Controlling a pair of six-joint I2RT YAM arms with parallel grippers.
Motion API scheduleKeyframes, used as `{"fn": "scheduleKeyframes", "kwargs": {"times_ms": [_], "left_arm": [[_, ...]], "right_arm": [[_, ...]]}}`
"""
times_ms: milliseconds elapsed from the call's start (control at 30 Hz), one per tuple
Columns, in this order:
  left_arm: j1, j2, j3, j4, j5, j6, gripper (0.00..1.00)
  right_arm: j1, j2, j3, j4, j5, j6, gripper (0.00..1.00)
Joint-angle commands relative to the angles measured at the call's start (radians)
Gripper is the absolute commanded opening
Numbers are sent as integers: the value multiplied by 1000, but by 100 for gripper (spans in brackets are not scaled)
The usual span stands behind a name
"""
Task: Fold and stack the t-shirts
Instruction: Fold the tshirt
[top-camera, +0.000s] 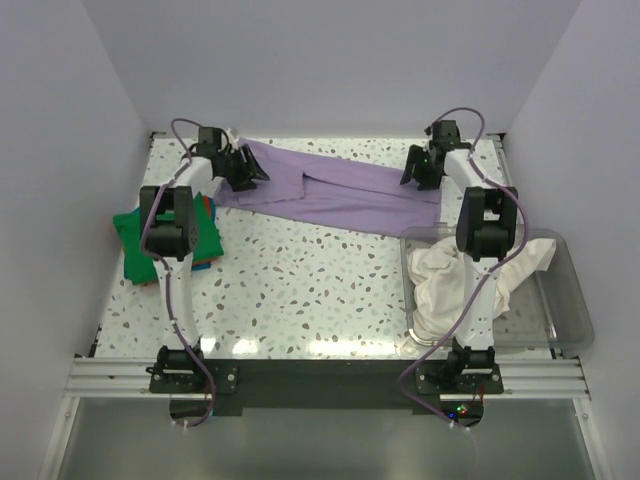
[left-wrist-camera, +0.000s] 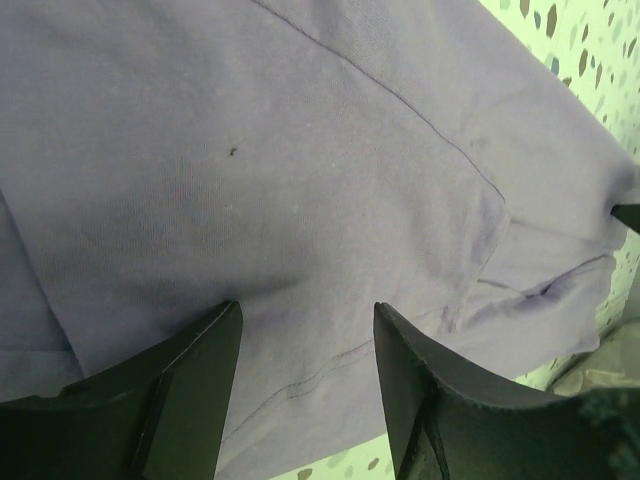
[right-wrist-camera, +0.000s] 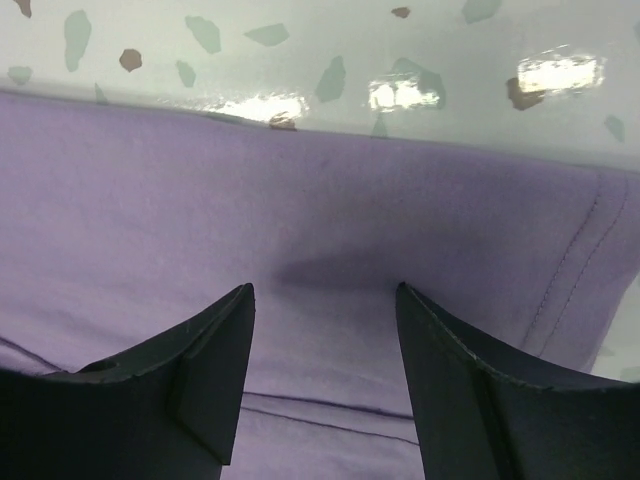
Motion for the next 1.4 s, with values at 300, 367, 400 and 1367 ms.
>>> {"fn": "scheduleKeyframes", "kwargs": {"times_ms": [300,367,400,1367], "left_arm": [[85,143,136,-118,-137,89,61],[85,150,153,-118,-140,92,61],[85,158,157,-119,-140,94,61],[33,209,193,-33,-132,115,61]], "right_arm": [[123,-93,-153,-230,32,31,60],[144,-107,-173,-249,22,37,60],[150,-112,-190,-256,17,43,60],[410,-399,-561,-303,-87,131,58]]}}
